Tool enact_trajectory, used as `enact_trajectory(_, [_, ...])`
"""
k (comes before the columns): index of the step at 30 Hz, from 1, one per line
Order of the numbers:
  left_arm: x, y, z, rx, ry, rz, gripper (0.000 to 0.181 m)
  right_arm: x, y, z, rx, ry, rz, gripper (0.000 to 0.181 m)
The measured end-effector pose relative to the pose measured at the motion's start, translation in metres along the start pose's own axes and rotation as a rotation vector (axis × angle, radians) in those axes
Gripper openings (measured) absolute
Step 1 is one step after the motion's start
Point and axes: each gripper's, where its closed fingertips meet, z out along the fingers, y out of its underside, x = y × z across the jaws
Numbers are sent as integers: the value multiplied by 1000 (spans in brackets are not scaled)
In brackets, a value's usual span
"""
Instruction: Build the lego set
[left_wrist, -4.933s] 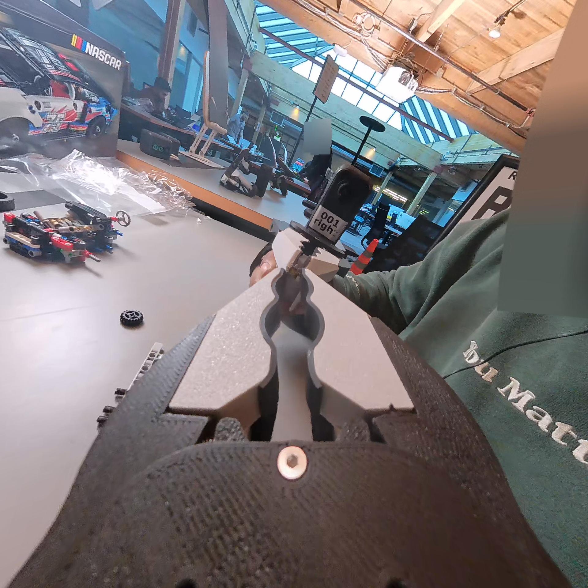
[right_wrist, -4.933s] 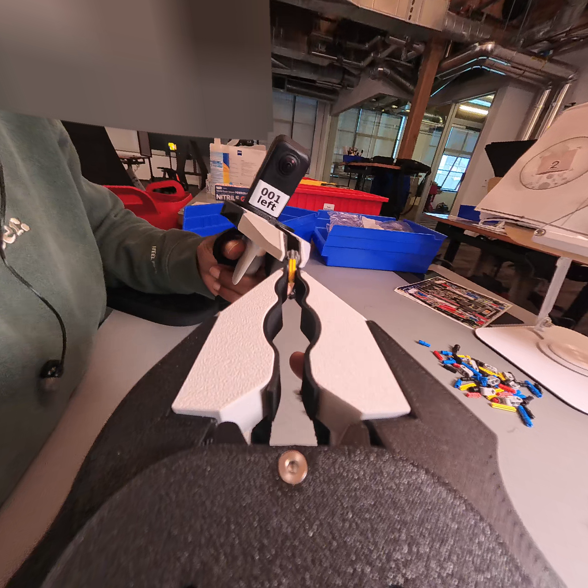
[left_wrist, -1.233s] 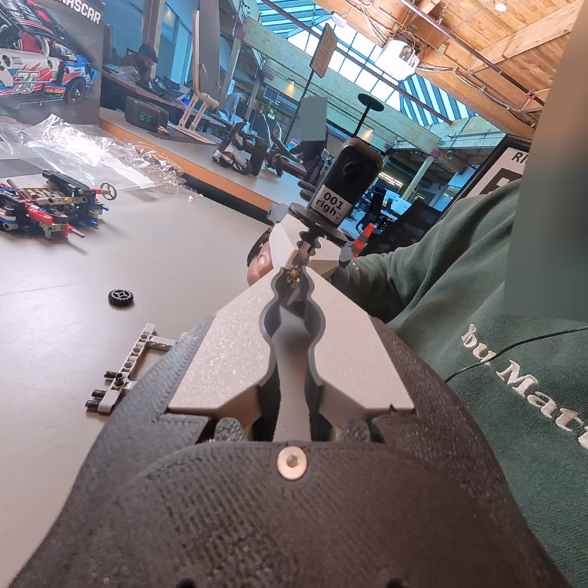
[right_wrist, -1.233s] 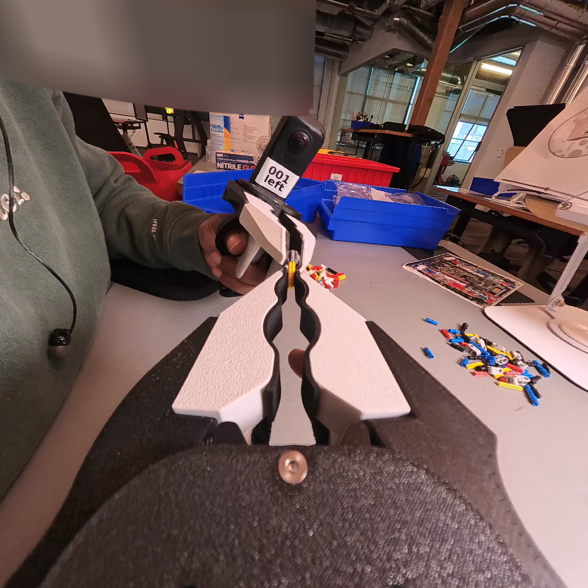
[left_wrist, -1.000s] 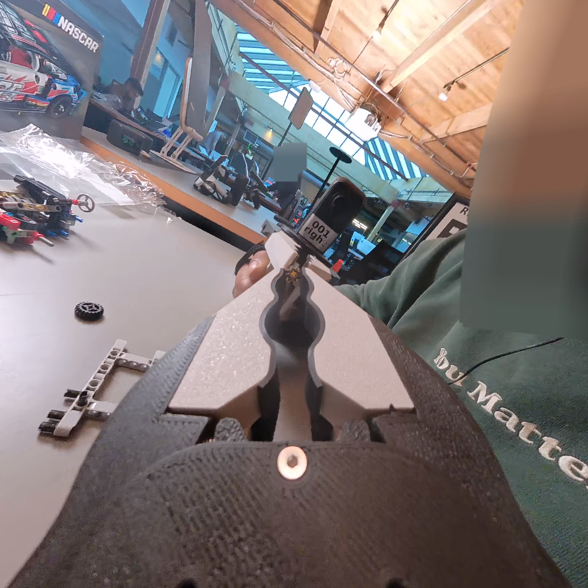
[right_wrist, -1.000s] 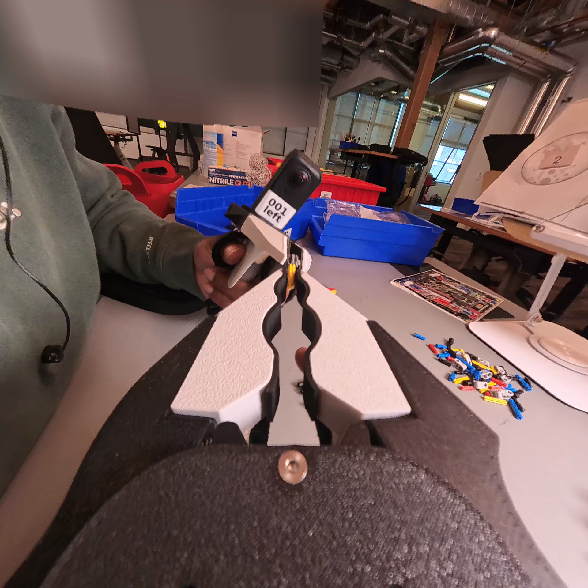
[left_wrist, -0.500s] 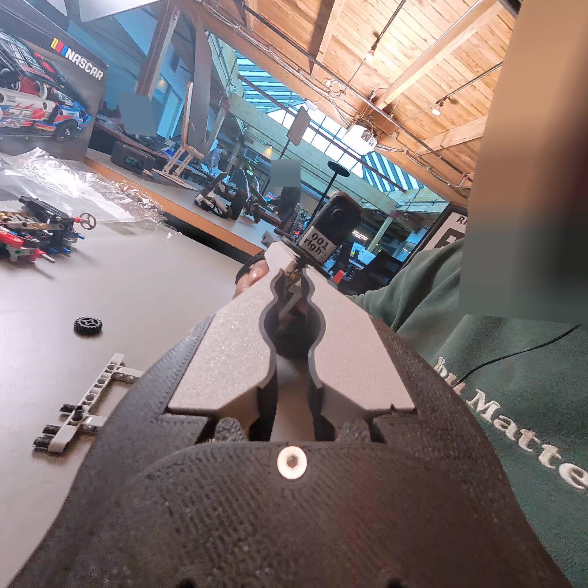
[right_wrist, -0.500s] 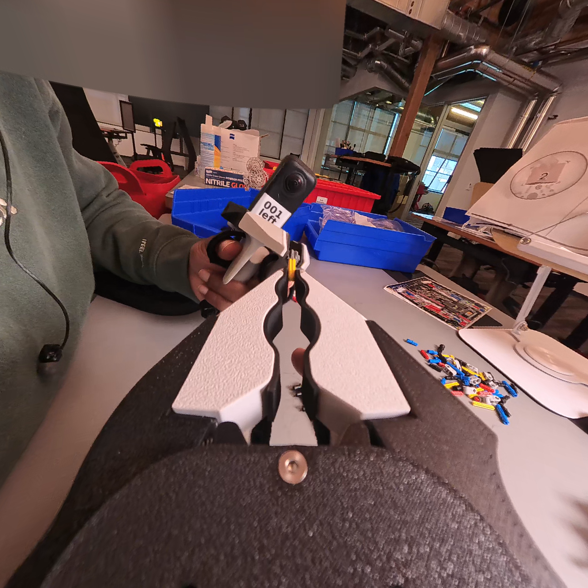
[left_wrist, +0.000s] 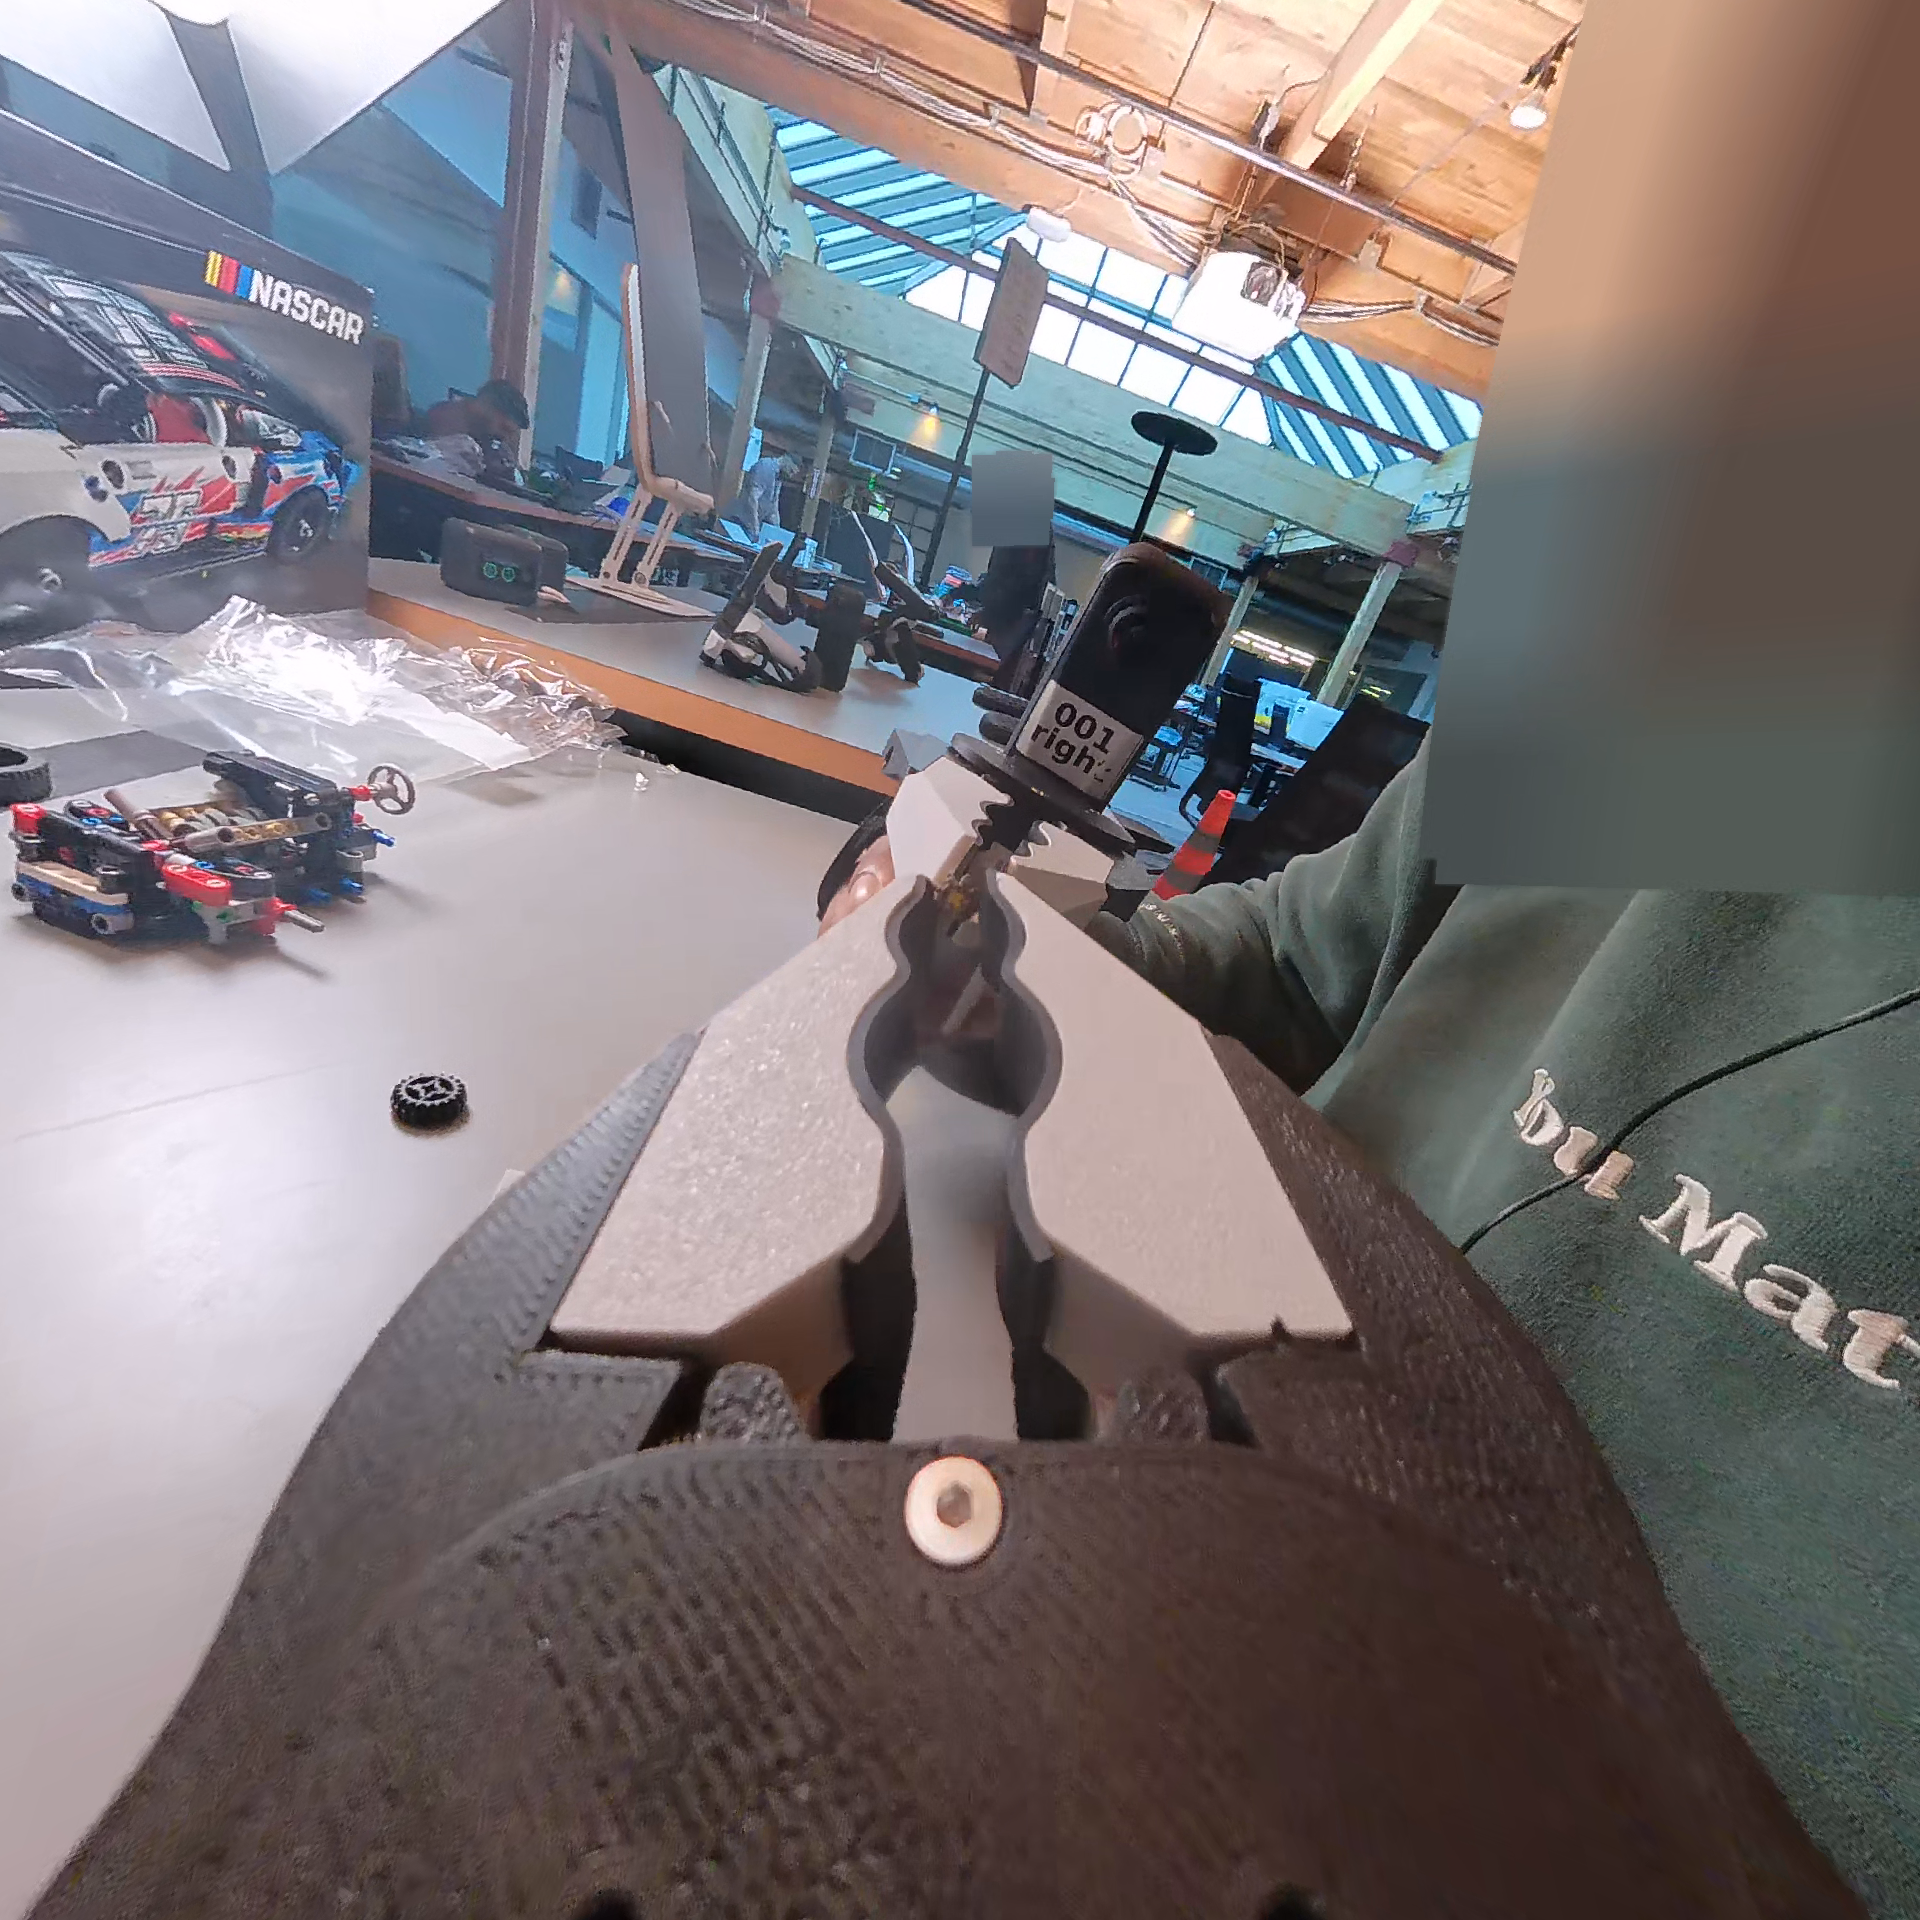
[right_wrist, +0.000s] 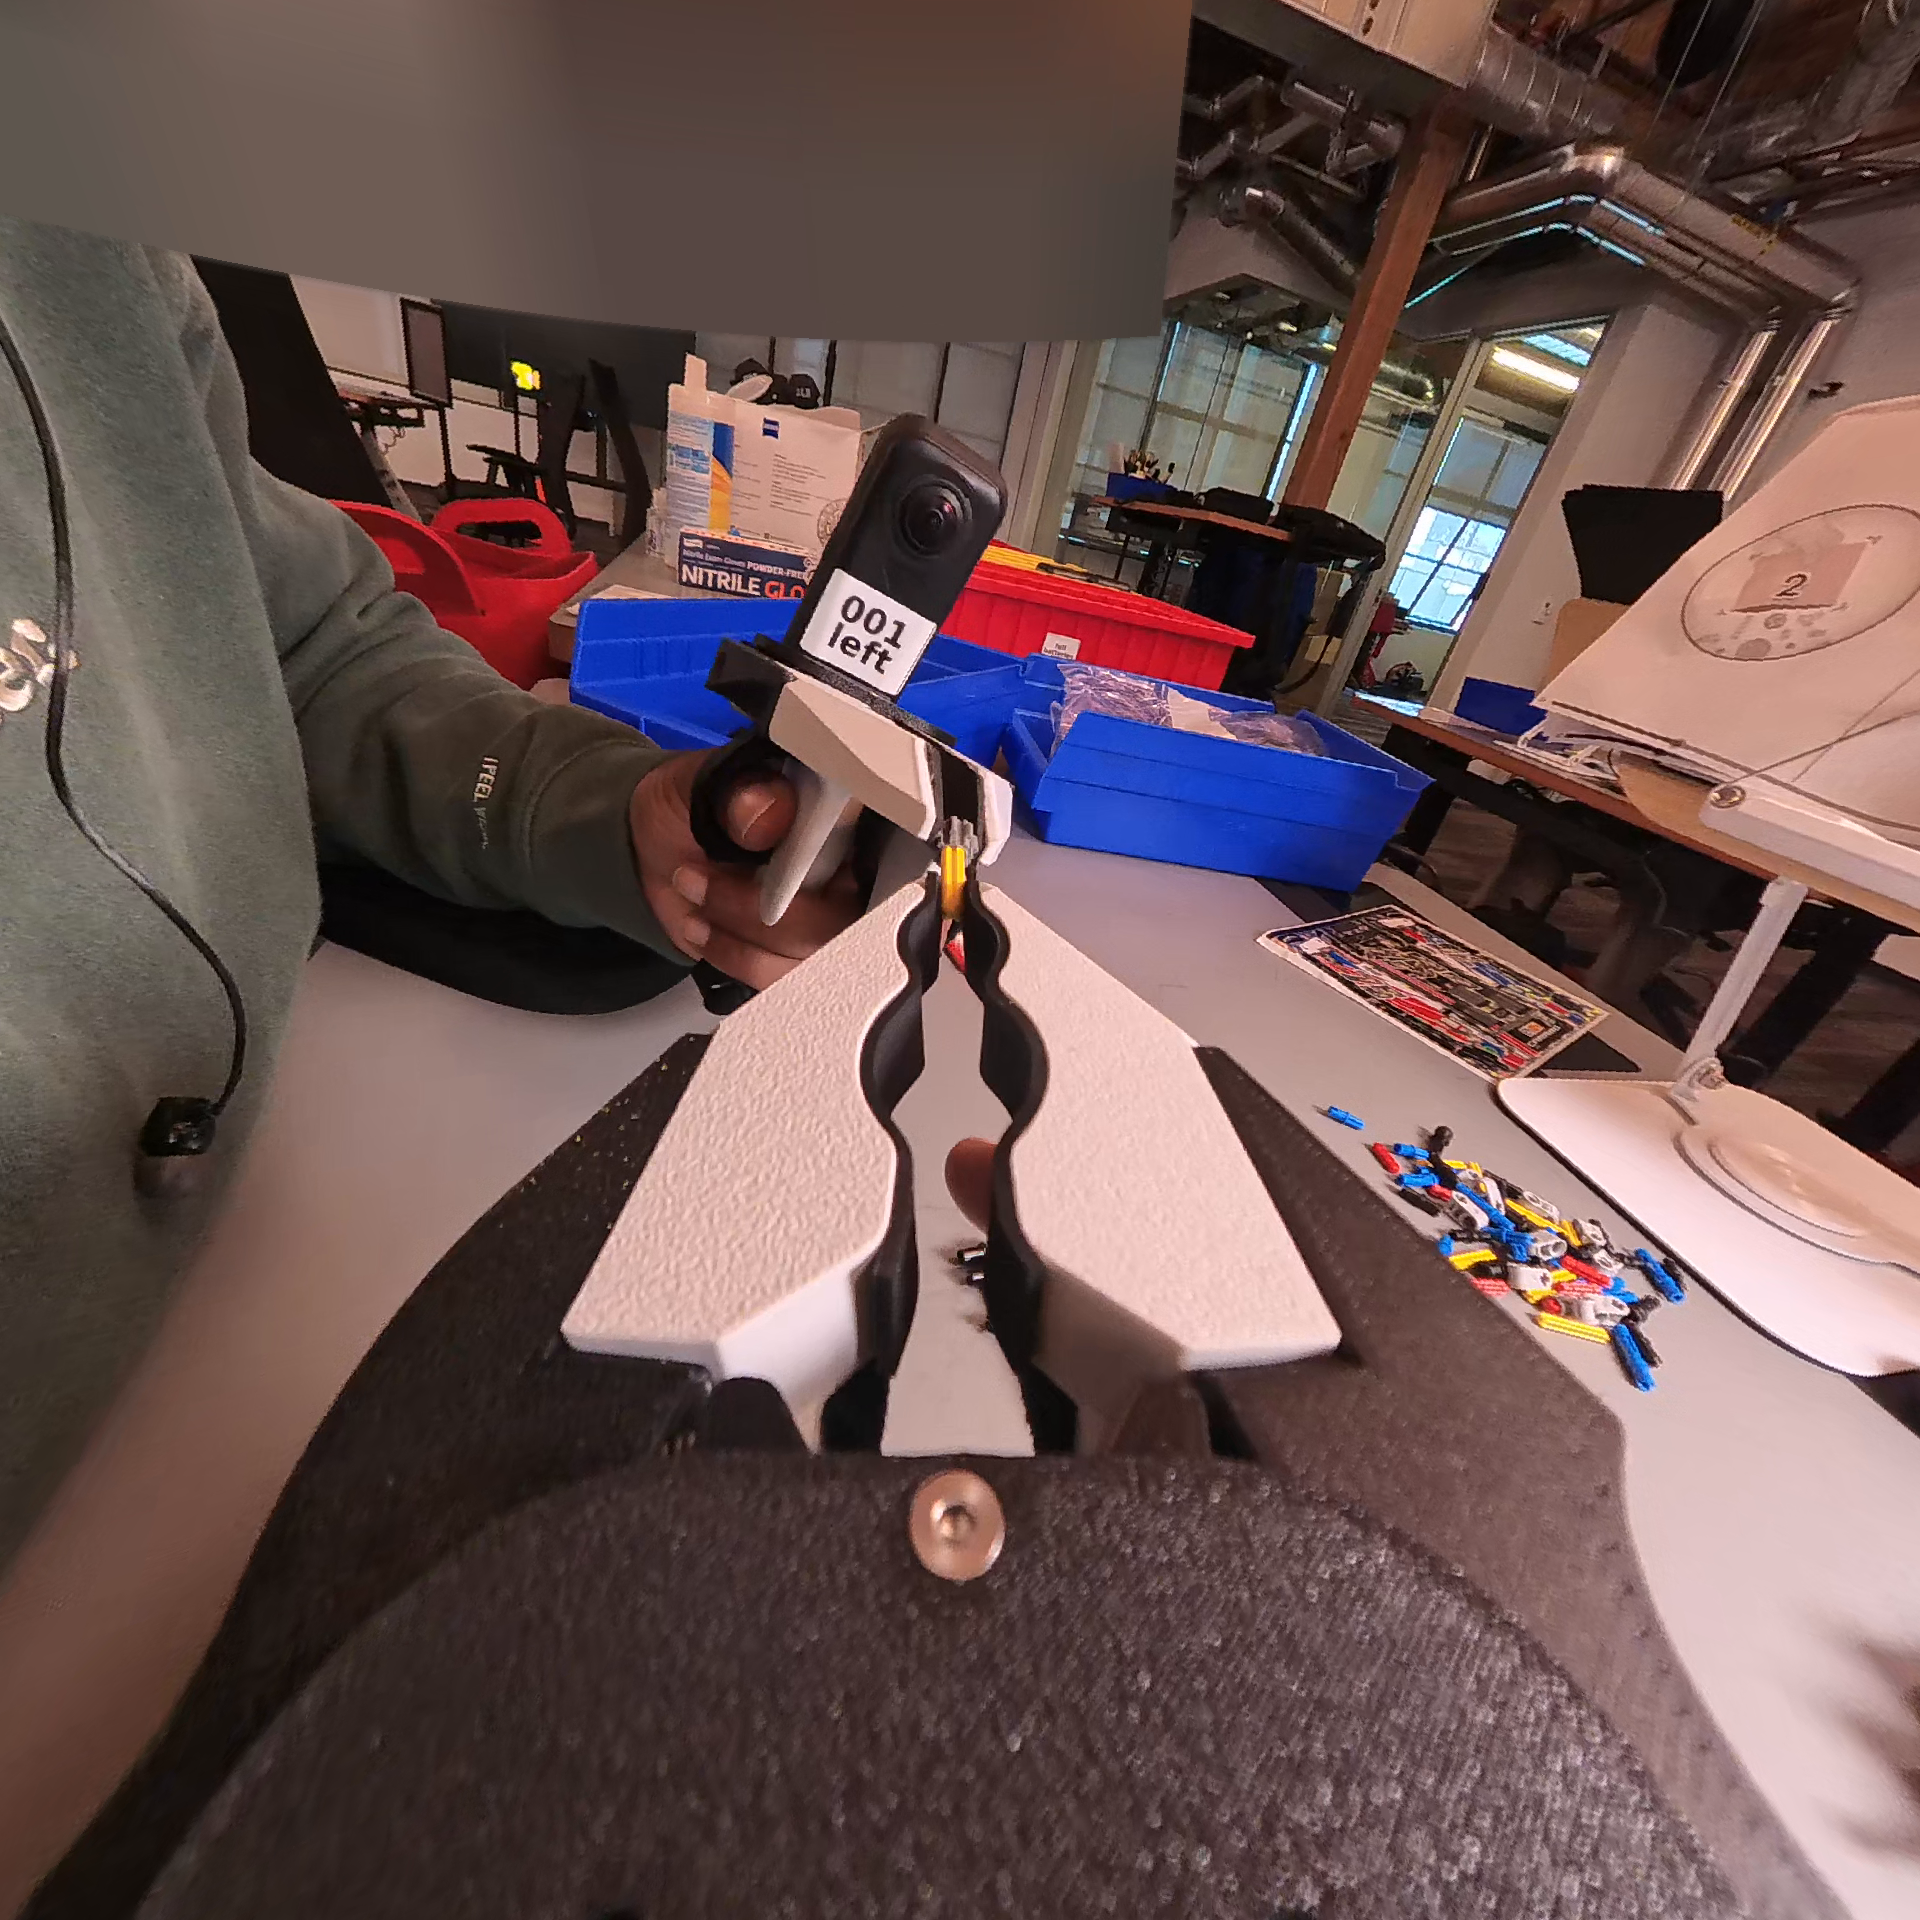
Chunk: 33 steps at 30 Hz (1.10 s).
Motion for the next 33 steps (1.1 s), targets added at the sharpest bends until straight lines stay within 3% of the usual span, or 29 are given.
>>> enact_trajectory(33, [1, 6, 0, -52, -37, 138, 6, -1, 3, 0, 0, -21, 27, 2])
